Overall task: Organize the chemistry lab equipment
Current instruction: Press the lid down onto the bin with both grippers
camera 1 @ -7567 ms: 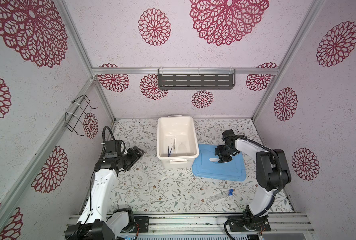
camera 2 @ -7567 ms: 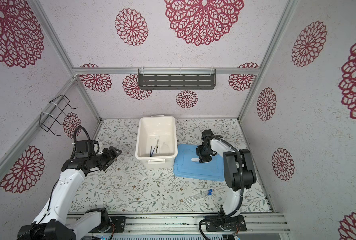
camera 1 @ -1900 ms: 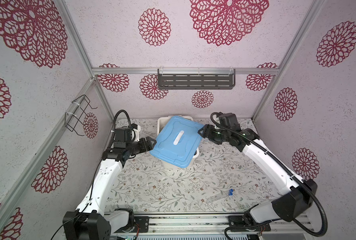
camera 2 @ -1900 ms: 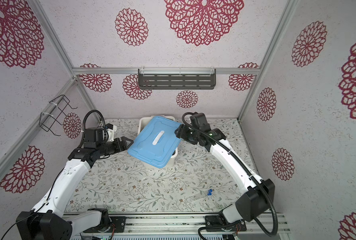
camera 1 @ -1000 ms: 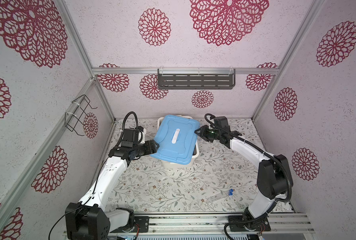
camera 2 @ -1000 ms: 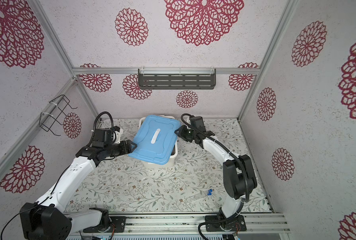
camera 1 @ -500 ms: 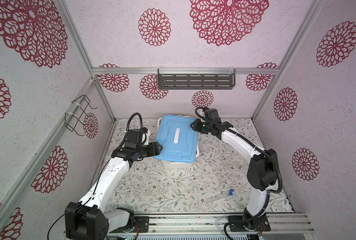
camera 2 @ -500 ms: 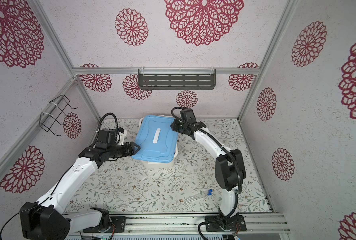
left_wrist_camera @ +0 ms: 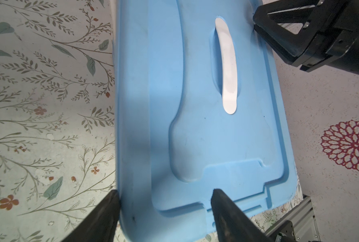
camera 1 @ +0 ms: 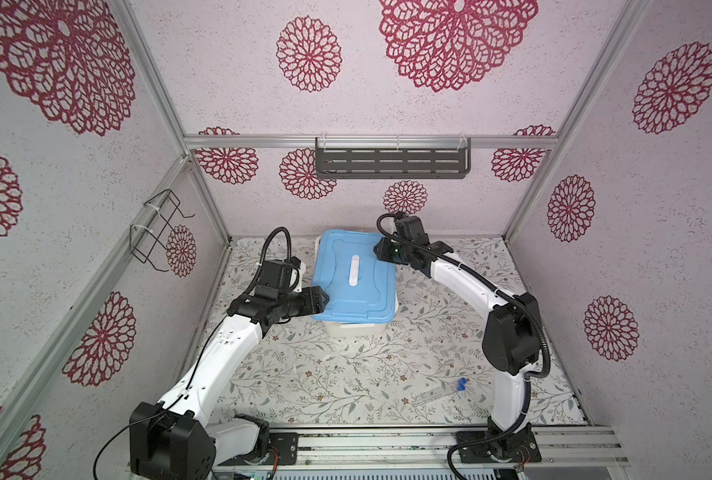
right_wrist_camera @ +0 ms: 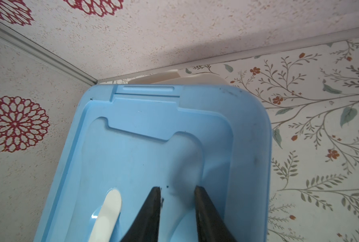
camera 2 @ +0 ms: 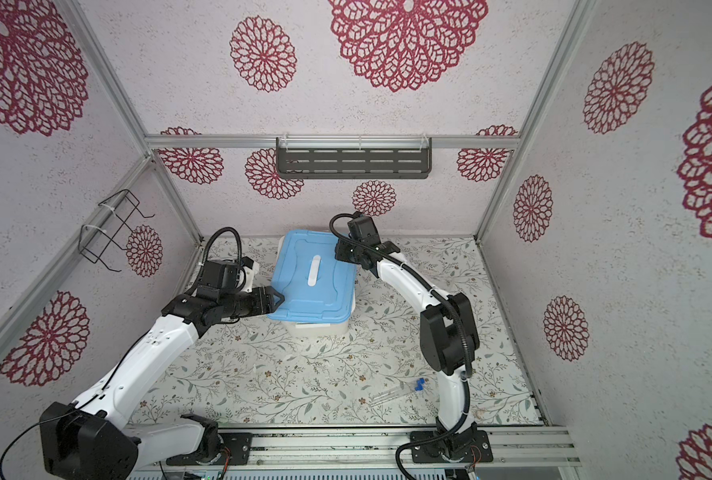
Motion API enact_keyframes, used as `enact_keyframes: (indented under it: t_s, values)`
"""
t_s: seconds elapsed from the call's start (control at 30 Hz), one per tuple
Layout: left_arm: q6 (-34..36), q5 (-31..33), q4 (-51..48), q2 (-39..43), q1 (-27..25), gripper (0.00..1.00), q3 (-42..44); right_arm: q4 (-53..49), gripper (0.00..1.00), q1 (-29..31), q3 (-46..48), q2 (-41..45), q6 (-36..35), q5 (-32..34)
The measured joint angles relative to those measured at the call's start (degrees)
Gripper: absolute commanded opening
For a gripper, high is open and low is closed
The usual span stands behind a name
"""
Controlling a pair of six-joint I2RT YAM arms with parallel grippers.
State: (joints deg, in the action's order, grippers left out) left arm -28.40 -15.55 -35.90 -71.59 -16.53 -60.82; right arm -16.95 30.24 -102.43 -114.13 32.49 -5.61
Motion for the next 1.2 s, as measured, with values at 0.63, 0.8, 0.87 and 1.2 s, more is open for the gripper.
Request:
enact_keyframes:
  t_s: [0.63,0.8,0.87,1.2]
  values:
    - [-12.92,2.25,-1.73,0.5,-0.37,0.74,1.75,0.33,0.34,-0.09,-8.57,-6.95,-4.68,-6.01]
    - [-14.1,0.17,0.39,-1.2,-0.94,0.73,1.49,0.04,0.35,-0.96,-8.5,-6.84,-5.55,-6.49]
    - [-14.16,-0.33,0.57,-1.97,-1.51,0.73,1.01,0.7,0.35,-1.25,-7.34,-6.27,-5.88,-6.43]
    - [-12.94,0.9,0.24,-4.17,-2.56,0.74,-0.13,5.18,0.36,-2.21,7.04,2.71,-5.99,-4.76]
